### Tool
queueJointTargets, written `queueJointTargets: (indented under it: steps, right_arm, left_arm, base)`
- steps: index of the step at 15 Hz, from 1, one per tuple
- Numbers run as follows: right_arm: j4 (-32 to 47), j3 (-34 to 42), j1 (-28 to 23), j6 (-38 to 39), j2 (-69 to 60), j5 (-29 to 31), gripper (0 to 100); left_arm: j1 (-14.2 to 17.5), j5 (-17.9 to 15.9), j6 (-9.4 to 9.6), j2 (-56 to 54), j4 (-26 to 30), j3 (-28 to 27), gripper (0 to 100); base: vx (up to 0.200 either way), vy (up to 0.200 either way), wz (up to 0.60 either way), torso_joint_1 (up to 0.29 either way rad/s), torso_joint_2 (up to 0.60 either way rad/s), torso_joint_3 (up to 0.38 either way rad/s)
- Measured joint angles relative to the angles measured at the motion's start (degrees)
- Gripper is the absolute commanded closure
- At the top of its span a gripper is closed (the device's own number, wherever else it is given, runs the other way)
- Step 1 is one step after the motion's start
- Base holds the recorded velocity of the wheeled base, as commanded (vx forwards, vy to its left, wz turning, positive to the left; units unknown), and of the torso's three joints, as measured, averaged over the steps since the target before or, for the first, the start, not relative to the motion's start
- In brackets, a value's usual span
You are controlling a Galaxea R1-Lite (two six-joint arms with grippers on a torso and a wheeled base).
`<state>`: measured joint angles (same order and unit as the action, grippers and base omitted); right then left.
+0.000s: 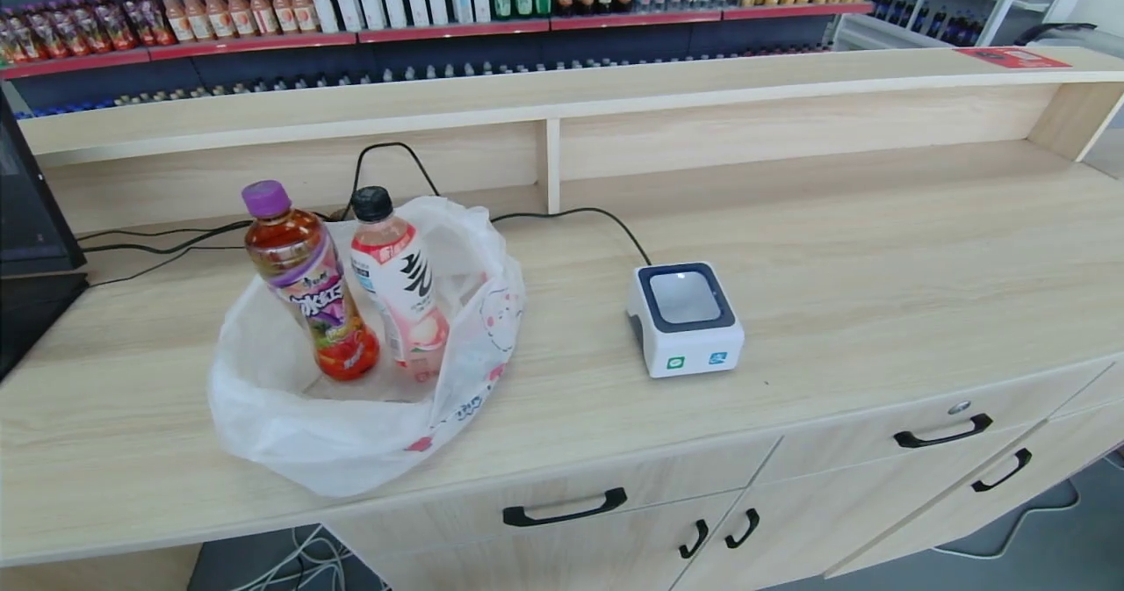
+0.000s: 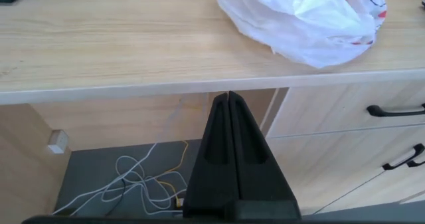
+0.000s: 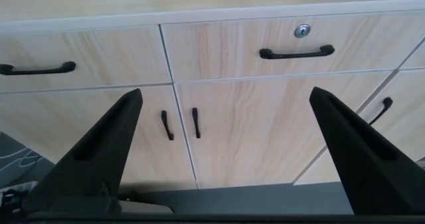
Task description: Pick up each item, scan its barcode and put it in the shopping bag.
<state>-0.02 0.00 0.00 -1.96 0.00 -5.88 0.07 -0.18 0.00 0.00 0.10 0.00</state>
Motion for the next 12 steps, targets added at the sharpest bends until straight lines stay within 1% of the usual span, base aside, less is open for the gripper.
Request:
queueJointTargets:
  steps: [11,12]
  right_arm:
    - [-0.02,0.0,0.0,0.09,0.0,0.0,0]
    - [-0.05,0.0,0.0,0.07,0.0,0.0,0]
  left_arm:
    - [0.0,0.0,-0.16,0.0,0.01,0.0,100]
    - [0.0,0.0,-0.16,0.0,-0.05,0.0,100]
  base:
    - [0.0,-0.2,0.0,0.001,0.0,0.003]
    - [0.0,0.0,0.0,0.0,0.0,0.0]
